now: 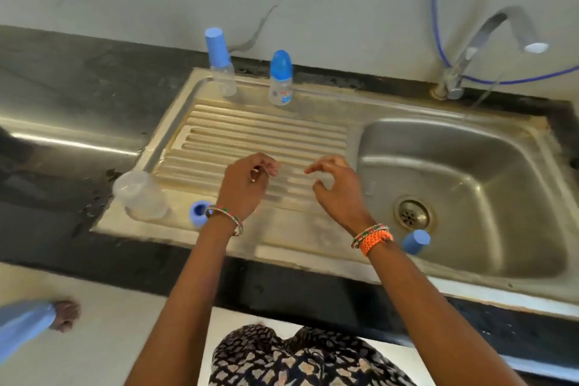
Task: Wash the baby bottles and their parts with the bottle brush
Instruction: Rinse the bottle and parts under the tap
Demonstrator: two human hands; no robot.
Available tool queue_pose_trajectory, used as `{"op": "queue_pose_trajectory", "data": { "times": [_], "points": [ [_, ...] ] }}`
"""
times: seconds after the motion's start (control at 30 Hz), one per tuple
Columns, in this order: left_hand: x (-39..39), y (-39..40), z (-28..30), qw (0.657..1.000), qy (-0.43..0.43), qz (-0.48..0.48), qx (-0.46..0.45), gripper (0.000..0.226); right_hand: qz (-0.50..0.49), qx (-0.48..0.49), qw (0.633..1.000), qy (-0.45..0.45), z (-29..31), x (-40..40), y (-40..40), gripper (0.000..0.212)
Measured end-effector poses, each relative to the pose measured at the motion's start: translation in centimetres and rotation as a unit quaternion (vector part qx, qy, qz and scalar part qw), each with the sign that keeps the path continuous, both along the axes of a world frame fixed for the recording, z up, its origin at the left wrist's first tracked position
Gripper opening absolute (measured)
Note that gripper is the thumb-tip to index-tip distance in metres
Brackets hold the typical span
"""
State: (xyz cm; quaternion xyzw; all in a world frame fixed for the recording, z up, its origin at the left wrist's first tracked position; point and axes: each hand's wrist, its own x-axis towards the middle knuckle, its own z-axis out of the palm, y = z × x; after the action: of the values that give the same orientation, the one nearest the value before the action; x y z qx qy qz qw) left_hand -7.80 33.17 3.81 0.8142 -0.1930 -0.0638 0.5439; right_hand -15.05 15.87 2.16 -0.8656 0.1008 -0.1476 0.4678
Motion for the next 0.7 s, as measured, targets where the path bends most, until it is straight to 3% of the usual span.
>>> {"op": "queue_pose_trajectory", "data": {
  "times": [0.13, 0.2, 0.3, 0.43, 0.6, 0.7],
  "points": [
    [-1.9, -11.8, -1.2, 0.990, 0.061, -0.130, -0.007, 0.015, -0.196, -0.050, 0.978, 0.054, -1.5, -3.9, -11.0, 0.027],
    [-2.1, -17.4, -2.4, 0.983, 0.078, -0.163, 0.027, 0.017, -0.234, -0.040, 0.963, 0.125, -3.5, -4.4, -16.7, 0.024],
    [-1.4, -24.3, -5.1, 0.978, 0.135, -0.142, 0.078, 0.028, -0.139, -0.097, 0.952, 0.254, -7.3, -2.9, -22.3, 0.037],
    [-0.7, -28.6, -7.5, 0.975, 0.182, -0.044, 0.122, 0.031, 0.050, -0.185, 0.922, 0.337, -11.8, 0.9, -21.9, 0.058],
    [0.5, -30.1, -8.7, 0.976, 0.192, -0.026, 0.102, 0.020, 0.071, -0.120, 0.940, 0.312, -16.6, 3.1, -21.2, 0.037],
    [1.1, -31.2, -8.7, 0.978, 0.184, -0.034, 0.087, 0.019, -0.106, 0.037, 0.966, 0.232, -15.4, 3.0, -23.5, 0.021]
  ]
}}
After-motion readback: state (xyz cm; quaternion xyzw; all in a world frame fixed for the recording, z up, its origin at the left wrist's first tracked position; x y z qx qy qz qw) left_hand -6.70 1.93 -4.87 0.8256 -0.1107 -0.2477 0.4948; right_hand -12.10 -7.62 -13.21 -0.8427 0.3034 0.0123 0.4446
